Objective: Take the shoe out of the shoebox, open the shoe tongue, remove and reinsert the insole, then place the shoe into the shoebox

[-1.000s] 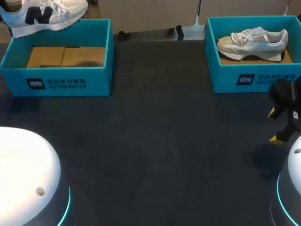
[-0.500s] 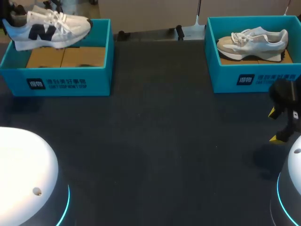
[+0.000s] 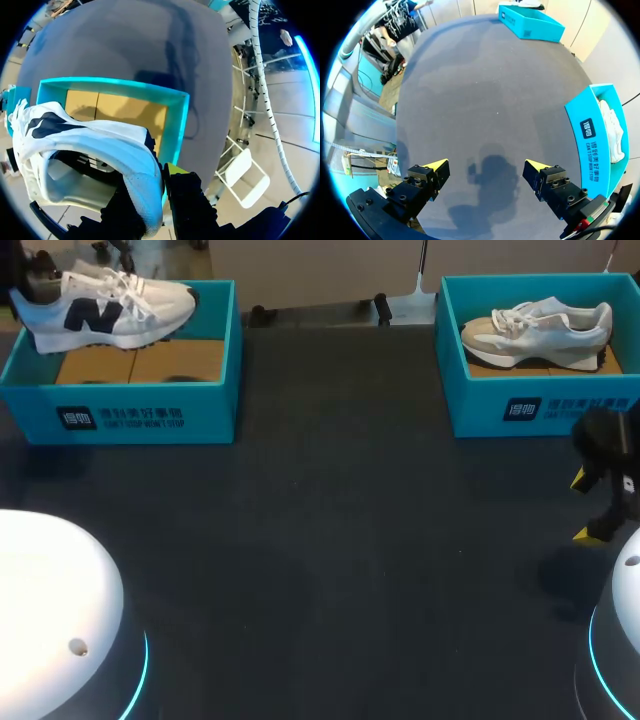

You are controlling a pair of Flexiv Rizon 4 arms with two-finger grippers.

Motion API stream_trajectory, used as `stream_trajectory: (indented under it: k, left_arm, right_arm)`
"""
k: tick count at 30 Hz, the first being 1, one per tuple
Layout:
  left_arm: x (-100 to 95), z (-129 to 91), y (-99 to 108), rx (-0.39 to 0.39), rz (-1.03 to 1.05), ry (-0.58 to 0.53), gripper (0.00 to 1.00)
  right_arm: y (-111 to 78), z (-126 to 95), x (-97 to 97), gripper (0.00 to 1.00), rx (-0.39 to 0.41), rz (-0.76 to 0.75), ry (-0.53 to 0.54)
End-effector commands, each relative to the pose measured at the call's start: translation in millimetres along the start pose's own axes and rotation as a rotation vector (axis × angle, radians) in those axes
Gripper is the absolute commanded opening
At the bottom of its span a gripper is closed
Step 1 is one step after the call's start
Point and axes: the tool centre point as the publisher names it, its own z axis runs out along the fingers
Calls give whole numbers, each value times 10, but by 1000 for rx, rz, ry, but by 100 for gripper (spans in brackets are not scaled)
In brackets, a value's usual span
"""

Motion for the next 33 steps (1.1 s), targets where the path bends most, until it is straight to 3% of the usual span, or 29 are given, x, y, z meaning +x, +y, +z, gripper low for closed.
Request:
stream_trajectory:
  k: [1,6,18,24,33]
  left_arm:
    - [-123,162,181,17,-21,25,0]
    - [-197,281,241,25,-52,51,0]
    - [-324,574,151,40,-43,94,0]
    - [-298,717,68,47,-50,114,0]
    - [-224,735,-128,42,-9,103,0]
  right_arm:
    - [1,3,11,100,3,1,-2]
    - [1,3,11,100,3,1,-2]
    - [1,3,11,100,3,1,-2]
    - [1,3,11,100,3,1,-2]
    - [1,3,11,100,3,1,-2]
